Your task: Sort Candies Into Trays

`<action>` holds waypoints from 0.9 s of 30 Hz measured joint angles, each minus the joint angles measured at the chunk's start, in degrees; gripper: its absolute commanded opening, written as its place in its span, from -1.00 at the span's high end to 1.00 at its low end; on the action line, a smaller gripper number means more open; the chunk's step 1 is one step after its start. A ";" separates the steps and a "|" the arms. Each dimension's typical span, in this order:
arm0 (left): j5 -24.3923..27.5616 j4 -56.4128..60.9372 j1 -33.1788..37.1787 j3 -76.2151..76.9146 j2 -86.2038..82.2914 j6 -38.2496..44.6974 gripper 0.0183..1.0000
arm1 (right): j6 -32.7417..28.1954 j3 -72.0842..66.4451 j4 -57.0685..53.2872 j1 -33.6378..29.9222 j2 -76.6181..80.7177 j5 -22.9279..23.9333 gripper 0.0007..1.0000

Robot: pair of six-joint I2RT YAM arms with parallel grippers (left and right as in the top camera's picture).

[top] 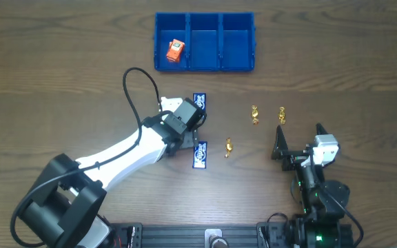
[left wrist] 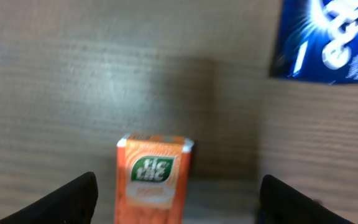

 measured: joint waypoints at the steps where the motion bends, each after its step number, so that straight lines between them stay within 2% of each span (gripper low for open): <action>1: 0.20 -1.05 0.15 0.00 0.00 -0.35 -0.66 | 0.00 0.00 0.00 0.00 0.00 -0.02 -1.00; 6: 0.44 -3.78 0.39 -0.02 0.00 -0.70 -0.63 | 0.00 0.00 0.00 0.00 0.00 0.00 -1.00; 13: 0.81 -0.61 0.39 -3.78 0.00 -0.92 -0.61 | 0.00 0.00 0.00 0.00 0.00 -0.02 -1.00; 19: 1.22 1.60 0.55 -3.61 1.01 -0.22 0.00 | 0.02 0.00 0.02 0.00 0.00 0.00 -1.00; 24: 0.85 2.45 0.92 -3.48 1.36 -0.33 0.27 | 0.00 0.00 0.00 0.00 0.00 0.00 -1.00; 27: 0.68 2.75 0.96 -3.48 1.40 -0.24 0.37 | 0.00 0.00 0.00 0.00 0.00 0.00 -1.00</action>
